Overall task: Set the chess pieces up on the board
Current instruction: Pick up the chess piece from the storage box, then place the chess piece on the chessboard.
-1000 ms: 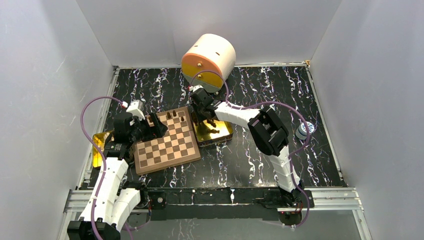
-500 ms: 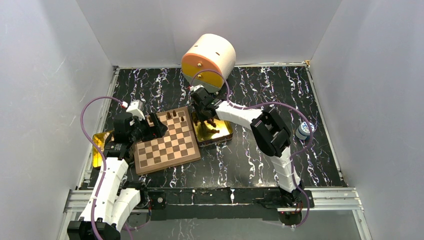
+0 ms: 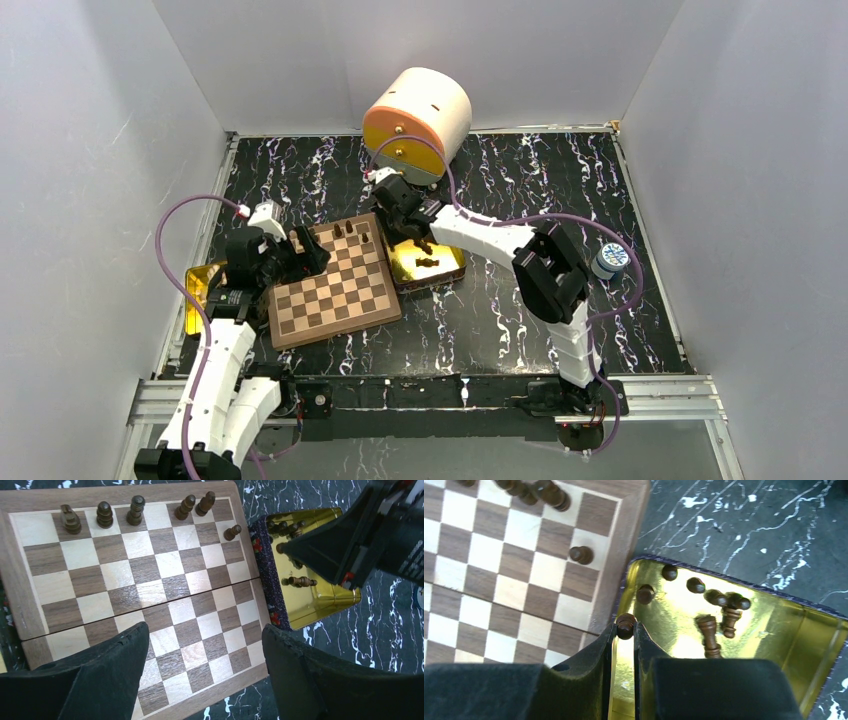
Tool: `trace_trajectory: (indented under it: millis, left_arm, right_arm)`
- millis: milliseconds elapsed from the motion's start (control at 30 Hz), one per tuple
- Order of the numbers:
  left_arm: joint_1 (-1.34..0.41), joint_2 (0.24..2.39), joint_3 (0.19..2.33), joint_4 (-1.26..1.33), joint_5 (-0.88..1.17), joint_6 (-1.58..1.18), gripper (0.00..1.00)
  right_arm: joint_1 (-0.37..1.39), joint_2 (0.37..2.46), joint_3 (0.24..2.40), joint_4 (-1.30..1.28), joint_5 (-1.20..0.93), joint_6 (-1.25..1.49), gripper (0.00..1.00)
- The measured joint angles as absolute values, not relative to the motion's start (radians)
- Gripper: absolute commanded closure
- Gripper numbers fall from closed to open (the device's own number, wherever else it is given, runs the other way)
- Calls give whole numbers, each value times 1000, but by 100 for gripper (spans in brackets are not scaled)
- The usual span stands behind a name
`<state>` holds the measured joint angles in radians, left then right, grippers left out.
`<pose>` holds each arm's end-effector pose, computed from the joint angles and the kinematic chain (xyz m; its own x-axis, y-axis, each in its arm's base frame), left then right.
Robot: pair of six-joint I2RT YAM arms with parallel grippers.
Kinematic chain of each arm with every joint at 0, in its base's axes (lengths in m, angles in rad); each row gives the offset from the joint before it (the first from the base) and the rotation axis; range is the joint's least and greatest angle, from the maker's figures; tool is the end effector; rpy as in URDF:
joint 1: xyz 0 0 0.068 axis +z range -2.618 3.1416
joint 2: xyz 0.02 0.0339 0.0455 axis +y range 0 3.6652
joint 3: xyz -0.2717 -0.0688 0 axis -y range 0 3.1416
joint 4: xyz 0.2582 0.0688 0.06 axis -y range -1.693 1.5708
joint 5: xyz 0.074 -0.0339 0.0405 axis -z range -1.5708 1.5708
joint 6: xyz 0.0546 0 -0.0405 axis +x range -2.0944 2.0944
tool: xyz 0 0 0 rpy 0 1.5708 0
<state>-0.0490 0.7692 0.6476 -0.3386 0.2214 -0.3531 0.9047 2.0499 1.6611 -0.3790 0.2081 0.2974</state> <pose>0.2016 -0.0219 0.2742 -0.5007 -0.3132 -0.8070 0.0758 0.9128 -0.4013 0.3170 0.3850 0.2238 -0.6089 -0.3107 -0.7299 -0.5219 0.8498 0.0736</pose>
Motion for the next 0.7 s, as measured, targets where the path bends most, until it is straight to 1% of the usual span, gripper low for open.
trace_trajectory:
  millis: [367, 700]
  left_arm:
    - [-49, 711, 648, -366, 128, -364, 21]
    - [-49, 700, 648, -375, 86, -370, 21]
  right_arm:
    - [1011, 2056, 1679, -371, 210, 315, 77]
    - [1050, 2151, 1755, -364, 230, 313, 74]
